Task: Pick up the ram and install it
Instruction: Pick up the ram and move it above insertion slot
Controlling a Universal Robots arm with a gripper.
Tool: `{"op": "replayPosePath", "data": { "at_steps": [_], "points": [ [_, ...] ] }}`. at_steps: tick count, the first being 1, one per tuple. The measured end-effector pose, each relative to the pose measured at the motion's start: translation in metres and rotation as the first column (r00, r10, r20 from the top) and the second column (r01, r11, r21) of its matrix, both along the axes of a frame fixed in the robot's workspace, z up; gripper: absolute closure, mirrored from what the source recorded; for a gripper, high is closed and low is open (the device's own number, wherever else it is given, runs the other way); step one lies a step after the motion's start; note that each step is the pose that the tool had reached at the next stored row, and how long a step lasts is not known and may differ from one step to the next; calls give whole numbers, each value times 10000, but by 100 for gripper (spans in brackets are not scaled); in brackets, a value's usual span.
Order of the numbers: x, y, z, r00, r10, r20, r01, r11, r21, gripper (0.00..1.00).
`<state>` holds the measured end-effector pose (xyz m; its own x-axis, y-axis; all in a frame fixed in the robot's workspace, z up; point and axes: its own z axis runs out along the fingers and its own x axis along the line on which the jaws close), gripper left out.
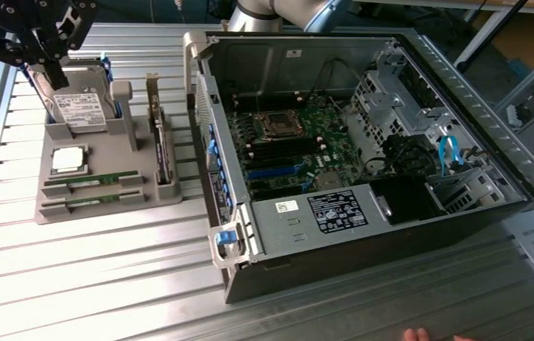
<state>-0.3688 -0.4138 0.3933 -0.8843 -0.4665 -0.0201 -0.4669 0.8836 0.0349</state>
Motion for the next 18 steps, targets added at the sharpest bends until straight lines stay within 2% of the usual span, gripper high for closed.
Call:
{"op": "replayPosePath", "data": {
  "at_steps": [2, 10, 13, 15, 18],
  "points": [
    [1, 0, -1, 9993, 370, -19, -370, 9993, -3, 90],
    [0, 0, 0, 9928, 1194, -91, -1194, 9928, -10, 90],
    [0, 0, 0, 9872, 1589, -116, -1589, 9873, -11, 90],
    [0, 0, 0, 9803, 1970, -148, -1971, 9804, -13, 90],
    [0, 0, 0, 9729, 2305, -173, -2305, 9731, -12, 90]
  ]
}}
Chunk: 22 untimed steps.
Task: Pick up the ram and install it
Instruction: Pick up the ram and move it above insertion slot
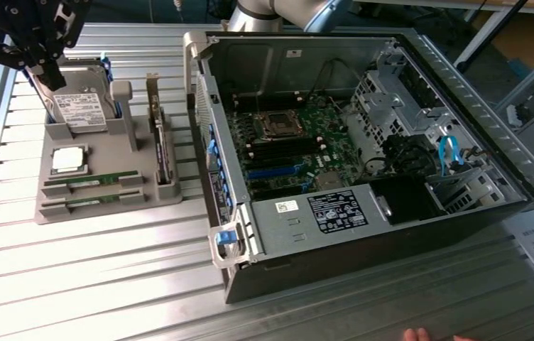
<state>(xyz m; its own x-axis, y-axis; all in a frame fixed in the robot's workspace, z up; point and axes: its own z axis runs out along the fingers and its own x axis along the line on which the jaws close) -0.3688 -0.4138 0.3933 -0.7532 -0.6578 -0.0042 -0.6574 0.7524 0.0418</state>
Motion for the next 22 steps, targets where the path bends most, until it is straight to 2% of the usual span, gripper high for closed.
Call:
{"op": "replayPosePath", "data": {
  "at_steps": [7, 10, 13, 18, 22],
  "points": [
    [0, 0, 0, 9972, 747, -44, -747, 9972, -2, 90],
    [0, 0, 0, 9920, 1262, -72, -1262, 9920, 0, 90],
    [0, 0, 0, 9876, 1568, -86, -1568, 9876, 2, 90],
    [0, 0, 0, 9758, 2183, -111, -2183, 9759, 6, 90],
    [0, 0, -1, 9617, 2737, -121, -2737, 9618, 9, 90]
  ]
}}
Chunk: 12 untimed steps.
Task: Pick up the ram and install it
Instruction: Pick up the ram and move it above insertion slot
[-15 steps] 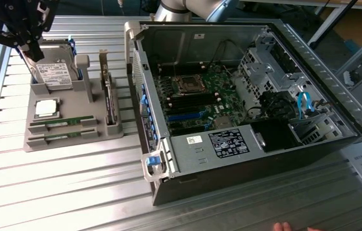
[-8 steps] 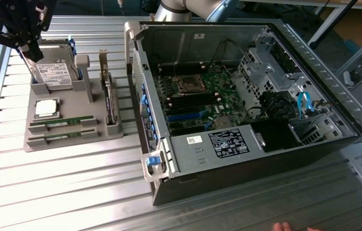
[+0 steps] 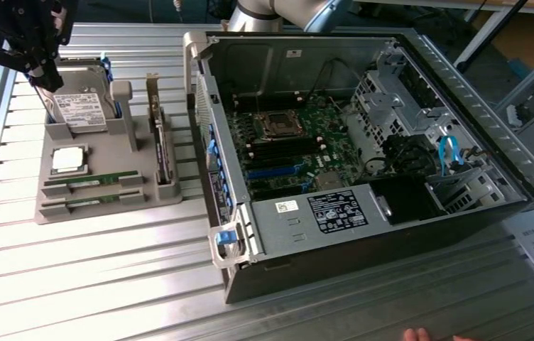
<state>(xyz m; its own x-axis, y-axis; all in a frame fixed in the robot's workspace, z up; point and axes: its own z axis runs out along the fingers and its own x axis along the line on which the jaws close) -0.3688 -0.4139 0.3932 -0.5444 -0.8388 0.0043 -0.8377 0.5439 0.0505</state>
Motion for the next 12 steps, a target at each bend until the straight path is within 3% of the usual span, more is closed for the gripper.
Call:
{"op": "replayPosePath", "data": {
  "at_steps": [3, 7, 9, 12],
  "points": [
    [0, 0, -1, 9988, 493, -5, -493, 9988, 0, 90],
    [0, 0, -2, 9921, 1252, -14, -1252, 9921, 1, 90],
    [0, 0, -3, 9857, 1686, -23, -1686, 9857, 1, 90],
    [0, 0, -4, 9702, 2424, -38, -2424, 9702, 4, 90]
  ]
}}
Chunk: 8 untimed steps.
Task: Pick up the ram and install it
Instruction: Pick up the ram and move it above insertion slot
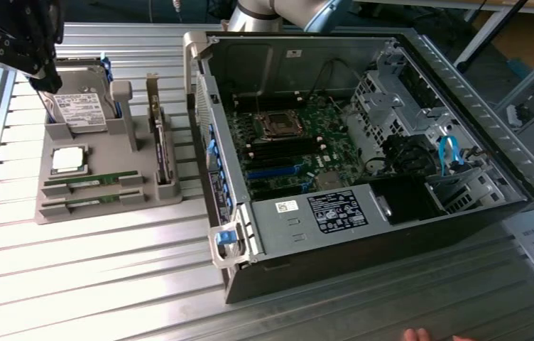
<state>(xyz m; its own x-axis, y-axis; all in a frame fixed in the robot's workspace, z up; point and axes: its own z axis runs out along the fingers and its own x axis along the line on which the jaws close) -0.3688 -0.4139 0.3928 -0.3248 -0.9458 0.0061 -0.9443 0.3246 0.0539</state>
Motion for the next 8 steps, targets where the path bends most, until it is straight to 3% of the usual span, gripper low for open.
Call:
{"op": "replayPosePath", "data": {
  "at_steps": [5, 8],
  "points": [
    [0, 0, -4, 9934, 1146, -5, -1146, 9934, -1, 90],
    [0, 0, -8, 9773, 2120, -6, -2120, 9773, -3, 90]
  ]
}}
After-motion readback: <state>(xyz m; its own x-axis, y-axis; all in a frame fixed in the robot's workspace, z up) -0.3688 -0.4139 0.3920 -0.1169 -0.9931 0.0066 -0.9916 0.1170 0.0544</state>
